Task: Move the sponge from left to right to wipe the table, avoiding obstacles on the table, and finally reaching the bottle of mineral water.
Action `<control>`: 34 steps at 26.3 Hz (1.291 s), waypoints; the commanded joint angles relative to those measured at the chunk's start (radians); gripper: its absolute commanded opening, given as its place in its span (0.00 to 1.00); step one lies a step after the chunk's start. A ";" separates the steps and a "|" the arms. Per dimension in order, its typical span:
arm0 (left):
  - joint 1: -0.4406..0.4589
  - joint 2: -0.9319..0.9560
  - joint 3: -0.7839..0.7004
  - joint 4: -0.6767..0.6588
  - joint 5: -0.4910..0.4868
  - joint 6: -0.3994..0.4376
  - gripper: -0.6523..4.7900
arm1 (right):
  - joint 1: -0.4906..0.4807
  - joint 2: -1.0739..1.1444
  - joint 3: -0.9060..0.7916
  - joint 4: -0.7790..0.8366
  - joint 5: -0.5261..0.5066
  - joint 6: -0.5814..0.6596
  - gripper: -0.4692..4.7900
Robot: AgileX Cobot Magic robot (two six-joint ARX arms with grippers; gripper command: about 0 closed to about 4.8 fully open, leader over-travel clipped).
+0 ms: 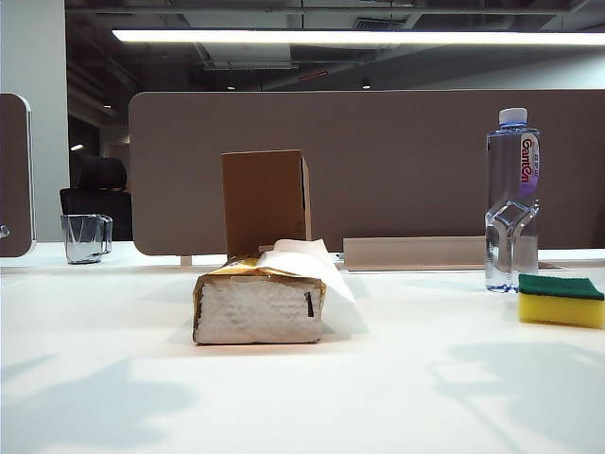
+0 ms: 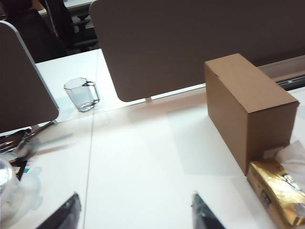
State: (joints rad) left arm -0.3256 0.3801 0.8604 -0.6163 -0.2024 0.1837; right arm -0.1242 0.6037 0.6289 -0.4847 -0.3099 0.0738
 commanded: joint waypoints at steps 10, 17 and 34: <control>0.002 -0.064 -0.061 0.011 -0.066 -0.037 0.63 | -0.001 -0.053 -0.005 -0.001 0.011 -0.003 0.34; 0.002 -0.227 -0.183 0.021 -0.042 -0.160 0.55 | -0.001 -0.211 -0.076 0.000 0.027 0.002 0.09; 0.002 -0.288 -0.454 0.232 0.139 -0.184 0.23 | 0.002 -0.481 -0.348 0.109 0.103 0.117 0.08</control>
State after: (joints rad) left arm -0.3252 0.0917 0.4248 -0.4339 -0.0734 0.0025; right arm -0.1230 0.1246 0.2886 -0.4057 -0.2146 0.1913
